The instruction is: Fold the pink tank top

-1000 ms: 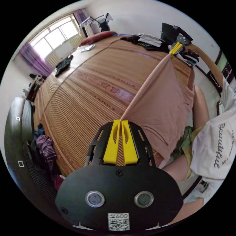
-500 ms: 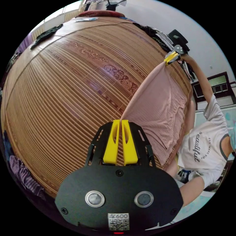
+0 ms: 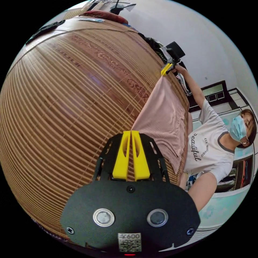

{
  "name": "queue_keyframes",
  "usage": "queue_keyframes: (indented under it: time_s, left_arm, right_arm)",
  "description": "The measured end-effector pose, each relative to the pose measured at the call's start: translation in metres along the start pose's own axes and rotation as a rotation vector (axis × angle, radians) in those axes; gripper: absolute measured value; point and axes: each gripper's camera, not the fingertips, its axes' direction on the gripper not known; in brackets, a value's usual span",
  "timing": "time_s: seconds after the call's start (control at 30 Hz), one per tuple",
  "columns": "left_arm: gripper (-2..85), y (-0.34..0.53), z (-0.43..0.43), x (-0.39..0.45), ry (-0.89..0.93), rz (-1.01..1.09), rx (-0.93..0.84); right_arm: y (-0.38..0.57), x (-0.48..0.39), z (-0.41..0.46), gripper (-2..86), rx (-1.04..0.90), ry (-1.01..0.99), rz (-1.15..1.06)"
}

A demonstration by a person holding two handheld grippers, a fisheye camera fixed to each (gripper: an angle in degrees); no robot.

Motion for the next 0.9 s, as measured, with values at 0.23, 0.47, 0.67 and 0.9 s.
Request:
queue_keyframes:
  time_s: [0.23, 0.47, 0.67, 0.9]
  left_arm:
    - [0.3, 0.086, -0.089, -0.004, -0.066, -0.205, 0.327]
    - [0.4, 0.078, -0.07, 0.099, -0.1, -0.003, 0.361]
    - [0.4, 0.119, -0.058, 0.104, -0.214, -0.312, 0.528]
    - [0.3, 0.194, -0.035, 0.245, -0.562, -0.198, 0.499]
  right_arm:
    - [0.092, -0.013, -0.093, -0.9, 0.432, 0.151, 0.075]
    - [0.14, -0.12, -0.06, -0.9, 0.51, 0.141, -0.205]
    - [0.193, -0.113, -0.062, -0.8, 0.626, 0.331, -0.023]
    - [0.357, -0.231, -0.065, -0.9, 0.967, 0.746, -0.174]
